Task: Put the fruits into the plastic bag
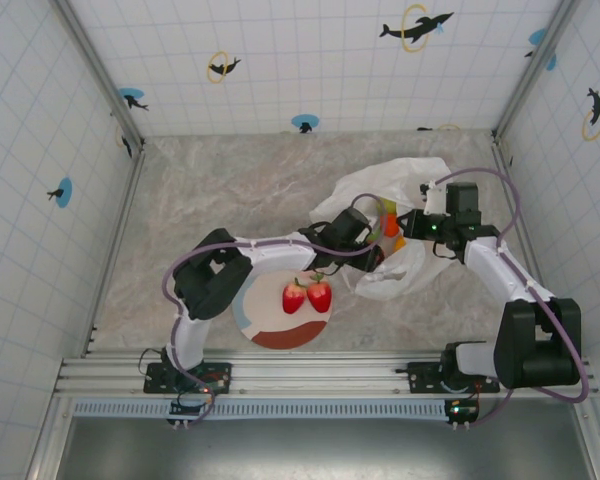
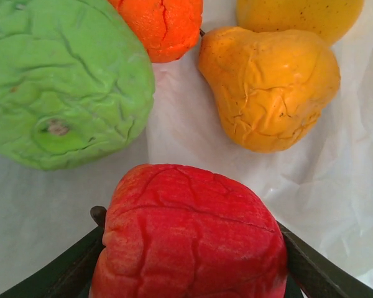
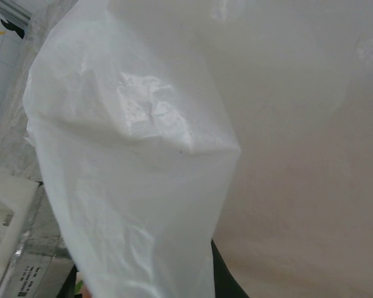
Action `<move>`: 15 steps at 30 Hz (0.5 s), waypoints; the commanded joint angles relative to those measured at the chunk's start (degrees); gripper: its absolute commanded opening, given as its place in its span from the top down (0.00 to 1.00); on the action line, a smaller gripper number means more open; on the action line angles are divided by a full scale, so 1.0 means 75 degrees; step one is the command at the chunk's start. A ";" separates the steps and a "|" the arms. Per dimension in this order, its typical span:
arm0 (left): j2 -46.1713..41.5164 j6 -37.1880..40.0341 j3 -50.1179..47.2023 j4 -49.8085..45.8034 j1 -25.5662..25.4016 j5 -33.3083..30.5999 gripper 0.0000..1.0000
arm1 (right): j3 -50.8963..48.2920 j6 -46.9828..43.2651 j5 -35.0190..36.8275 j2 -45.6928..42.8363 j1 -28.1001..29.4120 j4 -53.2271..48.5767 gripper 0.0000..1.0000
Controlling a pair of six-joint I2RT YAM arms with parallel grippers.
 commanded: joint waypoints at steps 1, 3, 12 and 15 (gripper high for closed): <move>0.0362 -0.0239 0.0524 0.0308 -0.0058 0.0346 0.33 | -0.0164 0.0070 -0.0094 -0.0161 0.0075 0.0243 1.00; 0.0578 -0.0287 0.0753 0.0327 -0.0060 0.0366 0.32 | -0.0174 0.0082 -0.0105 -0.0148 0.0087 0.0254 1.00; 0.1229 -0.0375 0.1648 0.0286 -0.0016 -0.0102 0.29 | -0.0113 0.0036 -0.0071 -0.0171 0.0099 0.0180 1.00; 0.1130 -0.0344 0.1593 0.0226 -0.0026 -0.0097 0.27 | -0.0093 -0.0056 -0.0038 -0.0201 0.0067 0.0070 1.00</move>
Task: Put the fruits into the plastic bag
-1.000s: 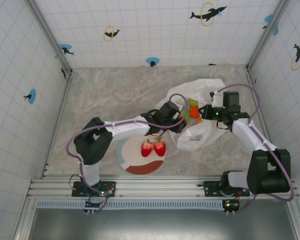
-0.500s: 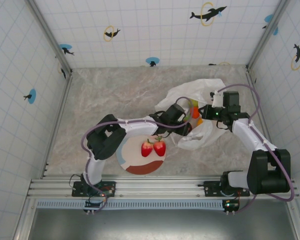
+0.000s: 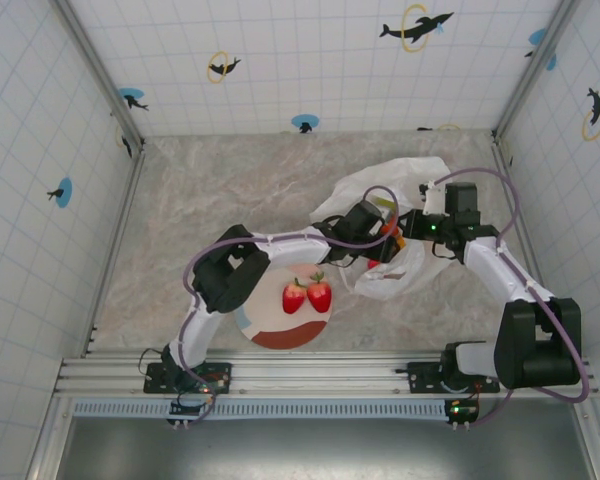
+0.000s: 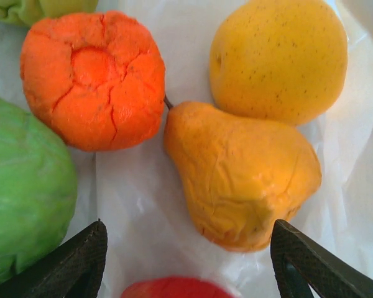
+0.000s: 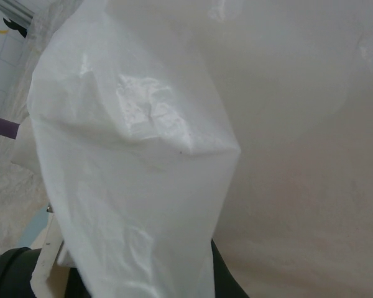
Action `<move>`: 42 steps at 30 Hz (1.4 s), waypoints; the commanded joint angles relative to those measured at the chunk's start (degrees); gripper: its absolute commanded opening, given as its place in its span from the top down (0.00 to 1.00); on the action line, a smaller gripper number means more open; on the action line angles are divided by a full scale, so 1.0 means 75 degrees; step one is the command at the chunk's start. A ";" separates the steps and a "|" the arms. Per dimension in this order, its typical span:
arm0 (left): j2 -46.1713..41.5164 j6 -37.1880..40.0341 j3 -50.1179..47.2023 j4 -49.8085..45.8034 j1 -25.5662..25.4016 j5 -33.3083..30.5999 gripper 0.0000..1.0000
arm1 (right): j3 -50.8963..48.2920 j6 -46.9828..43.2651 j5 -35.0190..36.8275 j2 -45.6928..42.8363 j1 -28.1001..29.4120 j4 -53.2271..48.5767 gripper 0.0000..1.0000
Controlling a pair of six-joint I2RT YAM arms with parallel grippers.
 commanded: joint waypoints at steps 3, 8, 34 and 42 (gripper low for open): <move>-0.0229 0.0009 -0.0078 -0.0010 -0.0004 -0.0142 0.25 | -0.0096 -0.0126 -0.0032 -0.0201 -0.0030 0.0037 1.00; -0.0894 0.0091 -0.0675 0.0064 0.0008 -0.0336 0.23 | -0.0071 -0.0143 -0.0057 -0.0207 -0.0062 0.0015 1.00; -0.5806 0.0460 -0.5132 -0.0553 0.0641 -0.1634 0.18 | -0.0037 -0.0214 -0.0010 -0.0204 -0.0096 -0.0091 1.00; -0.7277 0.0475 -0.6425 -0.2008 0.0641 -0.1739 0.13 | -0.0108 -0.0229 -0.0022 -0.0172 -0.0112 0.0004 1.00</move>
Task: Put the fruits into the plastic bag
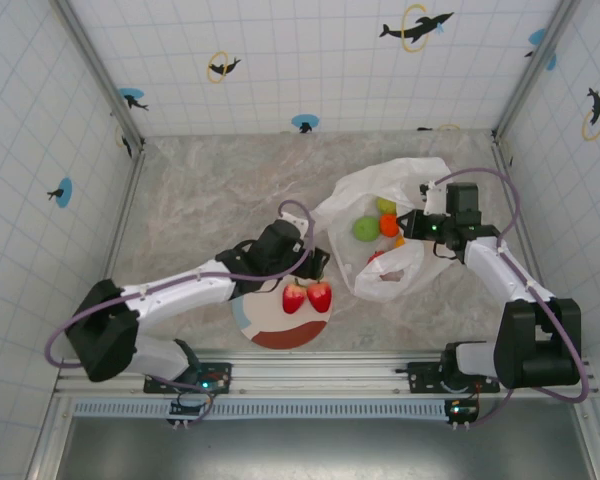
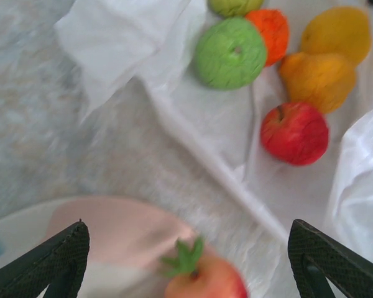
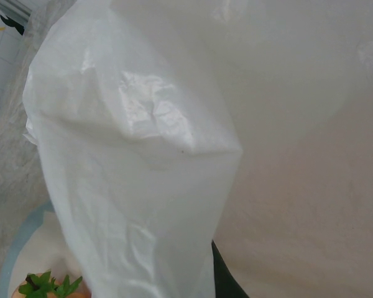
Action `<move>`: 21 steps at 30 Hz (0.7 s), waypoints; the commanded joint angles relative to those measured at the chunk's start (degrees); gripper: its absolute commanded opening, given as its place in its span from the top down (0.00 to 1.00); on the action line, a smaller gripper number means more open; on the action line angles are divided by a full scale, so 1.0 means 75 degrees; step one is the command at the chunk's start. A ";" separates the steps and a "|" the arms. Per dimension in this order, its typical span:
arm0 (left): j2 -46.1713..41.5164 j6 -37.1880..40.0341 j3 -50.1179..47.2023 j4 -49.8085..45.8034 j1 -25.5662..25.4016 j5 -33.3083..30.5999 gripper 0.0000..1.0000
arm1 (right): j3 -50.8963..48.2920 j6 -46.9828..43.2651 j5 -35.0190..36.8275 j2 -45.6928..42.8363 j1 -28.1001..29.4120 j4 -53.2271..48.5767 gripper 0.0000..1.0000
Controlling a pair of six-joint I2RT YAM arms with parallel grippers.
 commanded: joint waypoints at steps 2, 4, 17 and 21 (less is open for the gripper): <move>-0.0462 0.0121 -0.0569 -0.1011 -0.0010 -0.0003 0.12 | -0.0131 -0.0068 -0.0001 -0.0169 -0.0052 0.0068 1.00; -0.0504 0.0138 -0.0650 -0.1202 -0.0111 -0.0063 0.11 | -0.0129 -0.0068 0.0005 -0.0180 -0.0065 0.0083 1.00; 0.0473 0.0226 -0.0431 -0.1400 -0.0420 -0.0300 0.14 | -0.0252 -0.0103 -0.0001 -0.0321 -0.0133 0.0014 1.00; 0.0658 0.0057 -0.0411 -0.1340 -0.0421 -0.0529 0.17 | -0.0269 -0.0109 -0.0047 -0.0281 -0.0171 0.0022 1.00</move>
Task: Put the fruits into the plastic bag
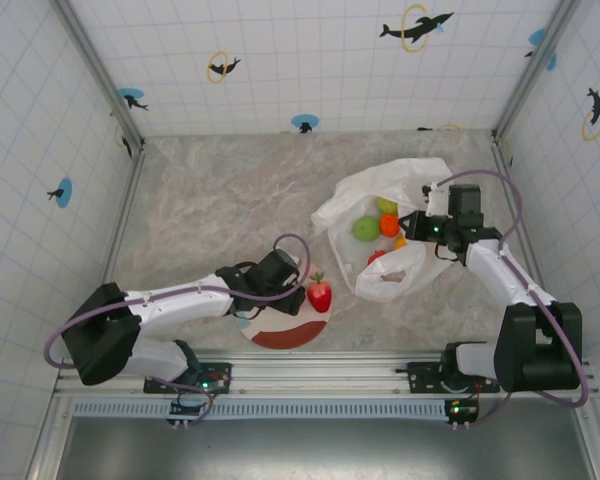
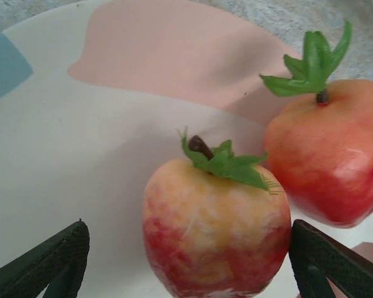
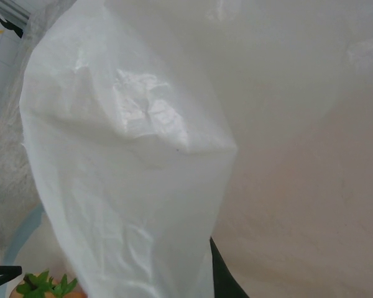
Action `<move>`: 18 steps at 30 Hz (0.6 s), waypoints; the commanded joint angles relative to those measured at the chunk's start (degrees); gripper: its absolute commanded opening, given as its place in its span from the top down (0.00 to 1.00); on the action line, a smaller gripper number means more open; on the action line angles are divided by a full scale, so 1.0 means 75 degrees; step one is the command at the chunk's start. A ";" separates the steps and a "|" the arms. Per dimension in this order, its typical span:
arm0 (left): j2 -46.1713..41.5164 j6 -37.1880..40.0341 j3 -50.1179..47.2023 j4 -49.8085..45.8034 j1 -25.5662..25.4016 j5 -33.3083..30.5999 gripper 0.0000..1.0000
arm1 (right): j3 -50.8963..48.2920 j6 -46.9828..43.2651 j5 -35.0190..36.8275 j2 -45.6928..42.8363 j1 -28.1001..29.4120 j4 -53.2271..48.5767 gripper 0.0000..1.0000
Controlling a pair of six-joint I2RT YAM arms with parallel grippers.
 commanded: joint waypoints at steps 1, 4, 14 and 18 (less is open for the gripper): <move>0.0145 -0.0050 0.0189 -0.0165 -0.0035 -0.0350 0.18 | -0.0123 -0.0083 -0.0051 -0.0134 -0.0056 0.0023 1.00; 0.0084 -0.0221 0.0156 -0.0194 -0.0027 -0.0768 0.20 | -0.0121 -0.0098 -0.0057 -0.0124 -0.0066 0.0021 1.00; 0.0409 -0.0521 0.0097 0.0068 0.0154 -0.0121 0.19 | -0.0202 -0.0107 -0.0092 -0.0157 -0.0121 0.0050 1.00; 0.0549 -0.0627 0.0020 0.0222 0.0153 0.0020 0.20 | -0.0220 -0.0095 -0.0127 -0.0113 -0.0138 0.0073 1.00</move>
